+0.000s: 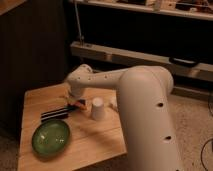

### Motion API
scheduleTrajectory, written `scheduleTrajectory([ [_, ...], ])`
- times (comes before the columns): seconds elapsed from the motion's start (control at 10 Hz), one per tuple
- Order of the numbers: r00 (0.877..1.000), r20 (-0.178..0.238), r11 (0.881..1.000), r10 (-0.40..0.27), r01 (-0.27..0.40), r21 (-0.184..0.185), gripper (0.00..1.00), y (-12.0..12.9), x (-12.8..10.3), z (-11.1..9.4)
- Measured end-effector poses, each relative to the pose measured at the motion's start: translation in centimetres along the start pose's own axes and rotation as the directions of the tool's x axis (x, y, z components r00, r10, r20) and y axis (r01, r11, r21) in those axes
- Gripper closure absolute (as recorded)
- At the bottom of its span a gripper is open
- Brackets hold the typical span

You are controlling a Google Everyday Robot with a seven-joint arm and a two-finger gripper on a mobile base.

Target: Place the pepper on the white sponge

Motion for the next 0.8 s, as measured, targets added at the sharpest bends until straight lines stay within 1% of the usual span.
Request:
scheduleTrajectory([
  [0.1, 1.000, -0.002, 1.000, -0.004, 0.004, -0.003, 0.98, 0.0, -0.1, 0.2],
  [0.2, 1.000, -0.004, 1.000, -0.003, 0.003, -0.007, 0.91, 0.1, -0.2, 0.5],
  [0.4, 1.000, -0.013, 1.000, -0.005, 0.005, -0.008, 0.70, 0.2, -0.1, 1.0],
  [0.7, 0.999, -0.031, 1.000, -0.014, 0.015, 0.007, 0.40, 0.9, -0.8, 1.6],
  [0.8, 0.999, -0.033, 1.000, -0.019, 0.020, 0.020, 0.30, 0.5, -0.8, 1.5],
])
